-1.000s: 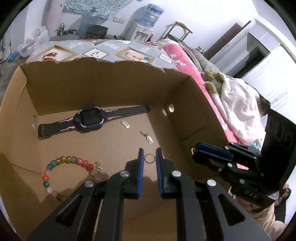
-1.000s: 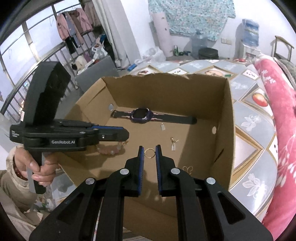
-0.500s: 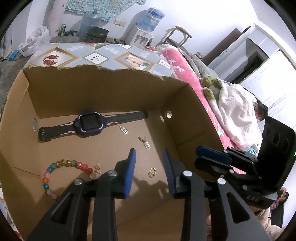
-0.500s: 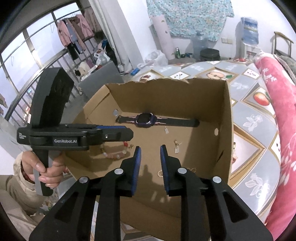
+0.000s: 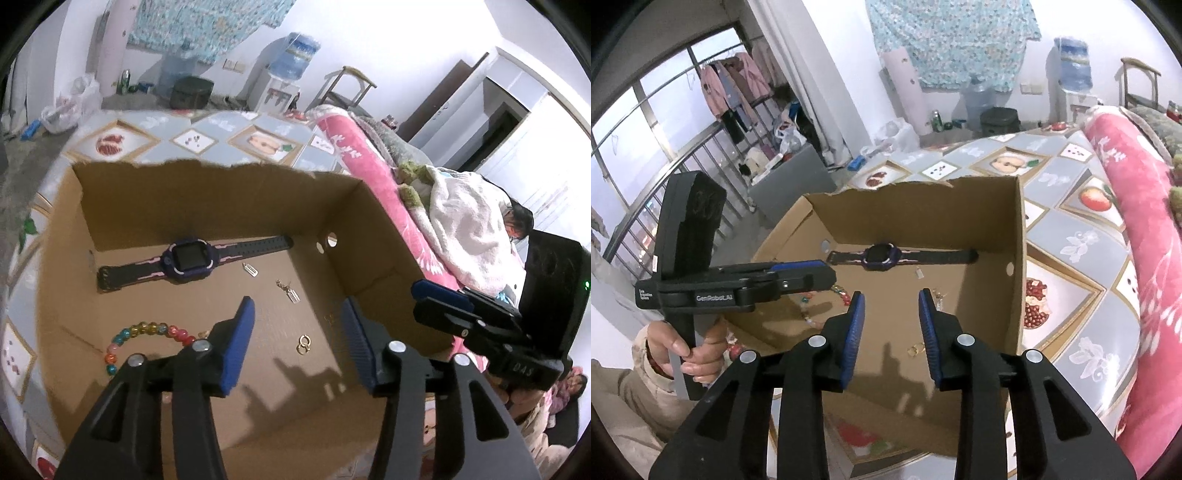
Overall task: Organize jewelry
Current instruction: 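Withdraw the right tool from the box back to the peach bracelet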
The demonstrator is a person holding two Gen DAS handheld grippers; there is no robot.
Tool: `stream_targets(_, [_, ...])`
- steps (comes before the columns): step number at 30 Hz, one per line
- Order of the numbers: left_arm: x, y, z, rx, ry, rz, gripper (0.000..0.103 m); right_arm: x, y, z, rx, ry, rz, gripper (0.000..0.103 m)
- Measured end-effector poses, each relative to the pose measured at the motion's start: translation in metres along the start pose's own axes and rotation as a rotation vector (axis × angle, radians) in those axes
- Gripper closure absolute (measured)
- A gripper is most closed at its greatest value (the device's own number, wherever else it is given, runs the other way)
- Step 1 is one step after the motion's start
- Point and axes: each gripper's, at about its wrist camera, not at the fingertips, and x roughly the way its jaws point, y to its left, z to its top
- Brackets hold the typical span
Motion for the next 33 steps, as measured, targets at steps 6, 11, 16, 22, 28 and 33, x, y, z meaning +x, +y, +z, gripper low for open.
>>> stream_targets(6, [-0.055, -0.014, -0.026, 0.092, -0.081, 0.008, 0.038, -0.038, 0.016, -0.018, -0.026, -0.080, 0.018, 0.055])
stream_targets(11, [-0.103, -0.019, -0.066, 0.166, -0.080, 0.043, 0.022, -0.077, 0.032, -0.048, -0.077, -0.134, 0.059, 0.037])
stream_targets(16, [-0.117, -0.015, -0.107, 0.214, -0.013, 0.098, 0.011, -0.086, 0.046, -0.080, -0.130, -0.072, 0.116, 0.022])
stream_targets(22, [-0.075, 0.005, -0.147, 0.193, 0.151, 0.298, 0.010, -0.037, 0.047, -0.112, -0.079, 0.109, 0.019, 0.020])
stream_targets(28, [-0.030, 0.009, -0.172, 0.246, 0.254, 0.487, 0.010, 0.012, 0.053, -0.136, -0.033, 0.237, -0.067, 0.021])
stream_targets(33, [-0.019, 0.009, -0.176, 0.212, 0.265, 0.489, 0.010, 0.021, 0.067, -0.143, -0.033, 0.242, -0.085, 0.022])
